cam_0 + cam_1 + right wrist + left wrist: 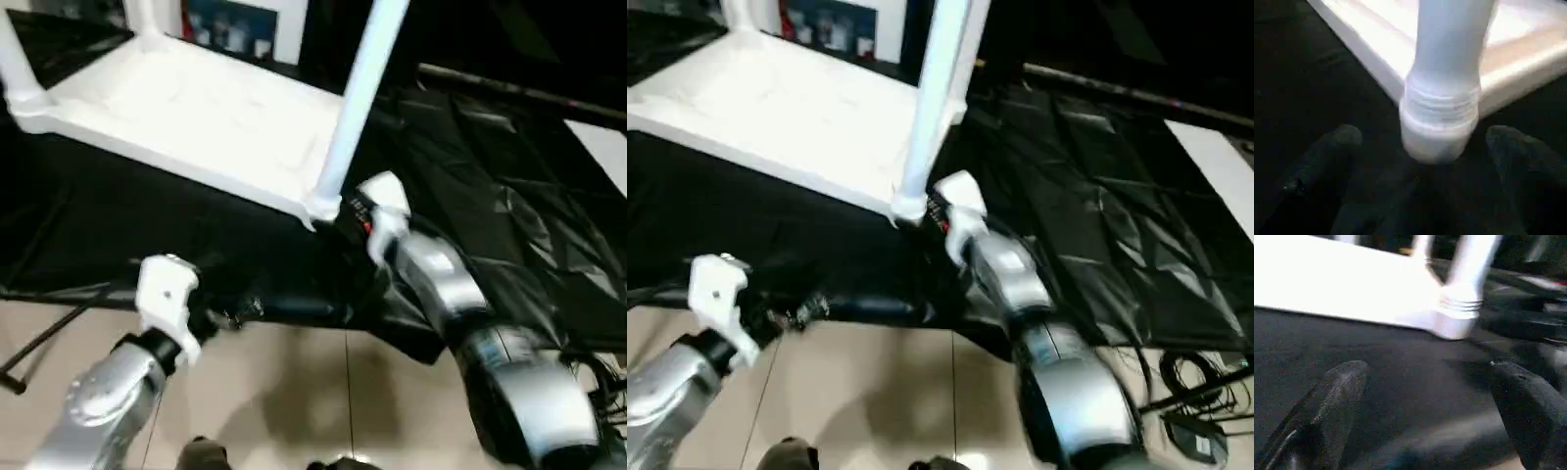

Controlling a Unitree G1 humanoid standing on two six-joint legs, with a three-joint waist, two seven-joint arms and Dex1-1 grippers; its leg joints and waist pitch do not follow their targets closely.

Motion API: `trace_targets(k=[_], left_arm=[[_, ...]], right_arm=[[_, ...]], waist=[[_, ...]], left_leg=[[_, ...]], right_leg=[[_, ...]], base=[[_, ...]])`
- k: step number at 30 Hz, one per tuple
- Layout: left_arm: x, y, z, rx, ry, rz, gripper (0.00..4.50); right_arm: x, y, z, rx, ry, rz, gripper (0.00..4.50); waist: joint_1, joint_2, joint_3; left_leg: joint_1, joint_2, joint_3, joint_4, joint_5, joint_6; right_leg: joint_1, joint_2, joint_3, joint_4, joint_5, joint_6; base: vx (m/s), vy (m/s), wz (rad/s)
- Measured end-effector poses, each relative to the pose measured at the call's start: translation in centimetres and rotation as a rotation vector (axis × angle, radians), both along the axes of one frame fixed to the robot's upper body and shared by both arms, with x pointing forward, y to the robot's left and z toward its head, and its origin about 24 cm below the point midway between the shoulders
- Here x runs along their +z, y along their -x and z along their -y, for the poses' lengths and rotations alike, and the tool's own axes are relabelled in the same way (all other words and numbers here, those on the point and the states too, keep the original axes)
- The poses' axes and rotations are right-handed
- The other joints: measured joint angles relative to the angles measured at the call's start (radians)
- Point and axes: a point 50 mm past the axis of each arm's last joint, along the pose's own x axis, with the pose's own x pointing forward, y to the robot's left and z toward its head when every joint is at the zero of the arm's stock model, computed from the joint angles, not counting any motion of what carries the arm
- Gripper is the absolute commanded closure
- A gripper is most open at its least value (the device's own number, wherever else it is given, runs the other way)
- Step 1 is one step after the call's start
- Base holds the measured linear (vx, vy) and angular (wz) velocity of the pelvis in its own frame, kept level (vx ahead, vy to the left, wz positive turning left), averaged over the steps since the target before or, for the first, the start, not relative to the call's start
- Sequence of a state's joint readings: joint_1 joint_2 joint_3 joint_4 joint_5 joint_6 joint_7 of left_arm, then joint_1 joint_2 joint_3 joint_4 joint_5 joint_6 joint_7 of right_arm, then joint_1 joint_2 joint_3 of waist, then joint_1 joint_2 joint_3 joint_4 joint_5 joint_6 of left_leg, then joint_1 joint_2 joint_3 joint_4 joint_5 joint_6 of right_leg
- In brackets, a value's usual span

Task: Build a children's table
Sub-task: Rotate table base

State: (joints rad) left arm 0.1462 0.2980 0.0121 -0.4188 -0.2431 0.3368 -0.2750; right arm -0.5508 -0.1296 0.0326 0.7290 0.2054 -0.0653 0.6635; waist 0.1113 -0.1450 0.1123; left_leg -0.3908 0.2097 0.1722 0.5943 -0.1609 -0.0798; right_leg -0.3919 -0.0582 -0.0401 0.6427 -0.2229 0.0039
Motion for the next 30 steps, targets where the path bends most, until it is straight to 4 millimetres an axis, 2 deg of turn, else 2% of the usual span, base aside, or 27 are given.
trace_targets(k=[3, 6, 8, 9, 10, 11, 13, 14, 15, 16, 17, 18, 19, 20, 21, 22, 23, 24, 25, 26, 27, 28, 29, 30], left_arm=[[-0.1, -0.3, -0.8, 0.092, -0.054, 0.018, 0.05], [0.1, -0.5, -1.4, 0.203, -0.097, 0.058, 0.05], [0.5, -0.7, -1.6, 0.230, -0.081, 0.085, 0.05], [0.8, -0.6, -1.3, 0.240, -0.054, 0.109, 0.05], [0.9, -0.5, -1.1, 0.242, -0.040, 0.119, 0.05], [0.9, -0.3, -0.8, 0.241, -0.022, 0.123, 0.05], [0.4, 0.1, -0.6, 0.251, -0.012, 0.112, 0.05], [0.3, 0.2, -0.6, 0.261, -0.011, 0.109, 0.05], [0.4, 0.2, -0.6, 0.270, -0.011, 0.117, 0.05], [0.7, -0.1, -0.5, 0.272, -0.008, 0.132, 0.05], [0.8, -0.1, -0.5, 0.284, -0.005, 0.142, 0.05], [0.3, -0.1, -0.5, 0.302, -0.001, 0.127, 0.05], [-0.1, 0.1, -0.3, 0.298, -0.004, 0.111, 0.05], [-0.2, 0.0, -0.2, 0.292, -0.007, 0.107, 0.05], [0.2, -0.3, -0.1, 0.287, -0.008, 0.124, 0.05], [0.5, -0.5, 0.0, 0.285, -0.005, 0.146, 0.05], [0.8, -0.7, 0.0, 0.287, -0.010, 0.163, 0.05], [0.8, -0.6, -0.1, 0.295, -0.013, 0.166, 0.05], [0.7, -0.6, -0.3, 0.311, -0.019, 0.162, 0.05], [0.5, -0.4, -0.7, 0.331, -0.030, 0.154, 0.05], [0.1, -0.4, -0.8, 0.339, -0.037, 0.139, 0.05], [0.0, -0.4, -0.8, 0.338, -0.035, 0.135, 0.05], [0.0, -0.4, -0.6, 0.334, -0.035, 0.137, 0.05], [0.2, -0.6, -0.4, 0.330, -0.033, 0.147, 0.05]], right_arm=[[-0.9, 2.6, 1.7, -0.048, -0.018, -0.060, 0.00], [0.2, 5.1, 3.7, -0.218, -0.022, 0.003, 0.00], [1.2, 4.9, 5.0, -0.383, 0.001, 0.064, 0.00], [2.0, 4.8, 6.0, -0.519, -0.009, 0.124, 0.00], [2.4, 4.9, 6.5, -0.570, -0.017, 0.148, 0.00], [3.0, 5.0, 7.2, -0.631, -0.025, 0.183, 0.00], [3.1, 5.7, 7.9, -0.631, -0.030, 0.205, 0.00], [2.8, 6.2, 7.9, -0.622, -0.025, 0.189, 0.00], [2.4, 6.7, 8.0, -0.613, -0.016, 0.155, 0.00], [2.1, 7.2, 8.3, -0.617, -0.001, 0.128, 0.00], [2.0, 7.3, 8.4, -0.616, 0.008, 0.106, 0.00], [1.9, 7.4, 8.4, -0.593, 0.033, 0.080, 0.00], [1.6, 7.6, 8.3, -0.578, 0.050, 0.059, 0.00], [1.1, 7.9, 8.0, -0.567, 0.056, 0.027, 0.00], [0.5, 8.3, 7.8, -0.554, 0.065, -0.010, 0.00], [0.4, 8.3, 7.6, -0.547, 0.063, -0.016, 0.00], [0.5, 8.3, 7.4, -0.543, 0.055, -0.017, 0.00], [0.6, 8.3, 6.6, -0.520, 0.042, -0.017, 0.00], [0.9, 8.1, 5.8, -0.492, 0.031, -0.007, 0.00], [1.5, 7.7, 5.0, -0.455, 0.025, 0.017, 0.00], [2.3, 7.5, 4.6, -0.435, 0.021, 0.049, 0.00], [2.5, 7.6, 4.6, -0.431, 0.025, 0.060, 0.00], [2.4, 7.7, 4.8, -0.432, 0.036, 0.054, 0.00], [2.1, 8.0, 5.3, -0.437, 0.059, 0.040, 0.00]], waist=[[0.002, 0.025, -0.004], [0.002, 0.053, -0.018], [-0.005, 0.061, -0.022], [-0.006, 0.061, -0.022], [-0.007, 0.062, -0.022], [-0.012, 0.064, -0.023], [-0.024, 0.086, -0.018], [-0.026, 0.098, -0.016], [-0.020, 0.097, -0.017], [-0.006, 0.089, -0.020], [0.008, 0.074, -0.026], [0.024, 0.084, -0.023], [0.036, 0.091, -0.026], [0.044, 0.102, -0.030], [0.049, 0.110, -0.036], [0.052, 0.125, -0.045], [0.056, 0.137, -0.051], [0.054, 0.132, -0.057], [0.051, 0.122, -0.061], [0.039, 0.108, -0.066], [0.019, 0.101, -0.071], [-0.004, 0.093, -0.076], [-0.027, 0.081, -0.082], [-0.053, 0.050, -0.086]], left_leg=[[0.006, -0.001, 0.000, 0.001, -0.002, 0.002], [0.010, -0.001, 0.000, 0.000, -0.002, 0.002], [0.016, -0.001, 0.000, -0.002, -0.002, 0.002], [0.022, -0.002, 0.000, -0.005, -0.002, 0.001], [0.026, -0.002, -0.001, -0.006, -0.002, 0.001], [0.037, -0.001, -0.004, -0.010, -0.006, -0.001], [0.063, 0.008, -0.025, -0.009, -0.033, -0.007], [0.076, 0.018, -0.029, -0.015, -0.035, -0.007], [0.079, 0.023, -0.019, -0.015, -0.035, -0.008], [0.081, 0.025, -0.002, -0.004, -0.035, -0.008], [0.083, 0.022, 0.018, 0.007, -0.035, -0.008], [0.090, 0.017, 0.024, 0.042, -0.077, -0.011], [0.074, 0.013, 0.010, 0.082, -0.109, 0.016], [0.064, -0.010, -0.013, 0.121, -0.120, 0.035], [0.073, -0.034, -0.019, 0.098, -0.128, 0.053], [0.084, -0.035, -0.017, 0.044, -0.130, 0.058], [0.098, -0.033, -0.021, 0.027, -0.099, 0.028], [0.104, -0.033, -0.030, 0.020, -0.091, 0.021], [0.109, -0.041, -0.035, 0.011, -0.094, 0.027], [0.113, -0.051, -0.048, 0.010, -0.104, 0.027], [0.119, -0.059, -0.071, 0.012, -0.120, 0.030], [0.127, -0.068, -0.090, 0.010, -0.130, 0.033], [0.134, -0.077, -0.095, 0.008, -0.140, 0.035], [0.148, -0.096, -0.089, 0.012, -0.158, 0.046]], right_leg=[[0.005, 0.000, 0.002, 0.000, 0.001, 0.002], [0.008, 0.000, 0.002, -0.001, 0.002, 0.003], [0.009, 0.000, 0.002, 0.000, 0.000, 0.007], [0.010, -0.001, 0.001, -0.002, -0.001, 0.009], [0.011, -0.002, -0.001, -0.004, -0.001, 0.009], [0.018, -0.001, -0.008, -0.014, -0.002, 0.009], [0.066, -0.002, -0.059, -0.062, -0.003, 0.009], [0.085, -0.001, -0.081, -0.067, -0.023, 0.002], [0.097, -0.011, -0.087, 0.004, -0.081, -0.007], [0.110, -0.020, -0.079, 0.065, -0.110, -0.012], [0.133, -0.027, -0.052, 0.082, -0.146, -0.013], [0.134, -0.025, -0.035, 0.081, -0.171, 0.005], [0.143, -0.027, -0.034, 0.074, -0.171, 0.005], [0.154, -0.027, -0.033, 0.058, -0.170, 0.005], [0.169, -0.015, -0.026, 0.032, -0.169, 0.004], [0.181, 0.005, -0.027, 0.012, -0.165, -0.001], [0.190, 0.015, -0.027, -0.004, -0.156, -0.002], [0.202, 0.020, -0.028, -0.022, -0.154, -0.001], [0.197, 0.017, -0.026, -0.015, -0.159, -0.009], [0.168, 0.011, -0.024, 0.030, -0.163, -0.013], [0.109, 0.006, -0.025, 0.102, -0.162, 0.009], [0.063, -0.001, -0.023, 0.129, -0.155, 0.024], [0.020, -0.009, -0.010, 0.116, -0.147, 0.030], [0.007, -0.029, 0.018, 0.050, -0.081, 0.017]], base=[[0.000, 0.000, 0.00], [0.000, 0.000, 0.00], [0.000, 0.000, 0.00], [-0.059, -0.008, -0.10], [-0.070, -0.002, -0.14], [-0.070, -0.002, -0.14], [0.020, 0.014, -0.11], [0.039, 0.028, -0.22], [-0.027, 0.010, -0.23], [-0.029, -0.054, -0.15], [-0.029, -0.054, -0.15], [0.094, -0.077, -0.18], [0.158, -0.005, -0.17], [0.158, -0.005, -0.17], [0.142, -0.017, 0.16], [0.119, -0.023, 0.37], [0.119, -0.023, 0.37], [0.150, 0.015, 0.23], [0.222, -0.020, 0.02], [0.222, -0.020, 0.02], [0.233, -0.068, -0.21], [0.161, -0.090, -0.32], [0.161, -0.090, -0.32], [0.153, -0.096, -0.19]])
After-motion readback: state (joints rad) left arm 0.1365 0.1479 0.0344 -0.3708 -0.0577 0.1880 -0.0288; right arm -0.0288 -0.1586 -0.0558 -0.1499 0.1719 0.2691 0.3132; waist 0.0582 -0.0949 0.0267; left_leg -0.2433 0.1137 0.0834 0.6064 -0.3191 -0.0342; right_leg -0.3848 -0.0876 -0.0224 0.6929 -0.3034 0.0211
